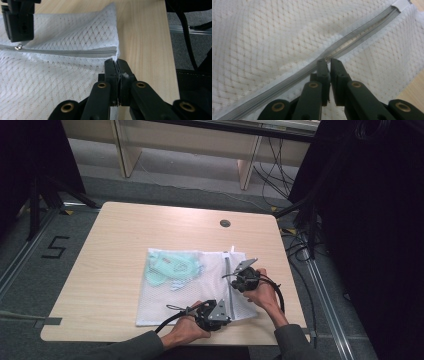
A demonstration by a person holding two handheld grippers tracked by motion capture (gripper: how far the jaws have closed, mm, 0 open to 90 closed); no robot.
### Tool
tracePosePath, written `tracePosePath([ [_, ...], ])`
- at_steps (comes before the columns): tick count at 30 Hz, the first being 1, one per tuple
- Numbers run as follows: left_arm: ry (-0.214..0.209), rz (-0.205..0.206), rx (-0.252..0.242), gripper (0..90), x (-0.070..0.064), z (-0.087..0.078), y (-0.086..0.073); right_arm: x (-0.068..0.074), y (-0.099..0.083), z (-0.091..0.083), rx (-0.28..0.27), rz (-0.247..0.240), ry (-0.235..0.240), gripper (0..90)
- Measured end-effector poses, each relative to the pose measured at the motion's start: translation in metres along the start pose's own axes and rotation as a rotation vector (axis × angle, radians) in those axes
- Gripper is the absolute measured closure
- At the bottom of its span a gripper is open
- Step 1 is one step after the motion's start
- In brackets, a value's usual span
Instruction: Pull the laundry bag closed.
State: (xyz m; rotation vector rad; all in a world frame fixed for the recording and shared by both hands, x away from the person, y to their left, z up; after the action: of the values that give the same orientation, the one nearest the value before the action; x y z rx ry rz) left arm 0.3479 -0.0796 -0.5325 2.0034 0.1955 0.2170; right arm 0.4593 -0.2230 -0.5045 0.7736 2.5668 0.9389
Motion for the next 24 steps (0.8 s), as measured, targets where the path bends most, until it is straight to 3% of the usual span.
tracePosePath([
  [2,-0.002,-0.007,0.000,88.0,0.000,0.000,0.000,-0.003,0.001,0.001,-0.012,-0.028,-0.008,86.5],
  [9,-0.017,-0.009,-0.001,88.0,-0.005,0.001,0.001,-0.009,0.004,0.003,-0.013,-0.027,-0.035,86.5],
  [11,-0.013,-0.013,-0.005,87.9,-0.005,0.002,0.001,-0.011,0.004,0.004,-0.012,-0.038,-0.017,86.6],
  [16,-0.014,-0.018,-0.007,88.0,-0.005,0.001,0.001,-0.014,0.006,0.009,-0.008,-0.026,-0.034,86.5],
  [18,-0.012,-0.012,-0.003,88.0,-0.004,0.001,0.001,-0.017,0.007,0.009,0.000,0.007,-0.039,86.6],
  [22,-0.012,-0.011,-0.002,87.9,-0.004,0.000,0.001,-0.024,0.010,0.012,-0.020,-0.008,-0.034,86.6],
  [24,-0.010,-0.013,-0.006,88.0,-0.003,0.000,0.001,-0.022,0.010,0.011,-0.008,0.014,-0.039,86.5],
])
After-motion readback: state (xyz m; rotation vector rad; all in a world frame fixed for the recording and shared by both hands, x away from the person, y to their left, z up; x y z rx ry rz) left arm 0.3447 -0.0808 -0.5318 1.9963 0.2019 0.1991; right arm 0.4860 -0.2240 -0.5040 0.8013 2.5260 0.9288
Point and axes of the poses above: each handheld gripper's, and its own axes: z roughly forward along the jaws, y roughly out of its top, x roughly to its left, the point moved 3 cm from there along z, roughly forward along the jaws, and after that the axes turned 12 degrees about -x, right-handed, at the moved point
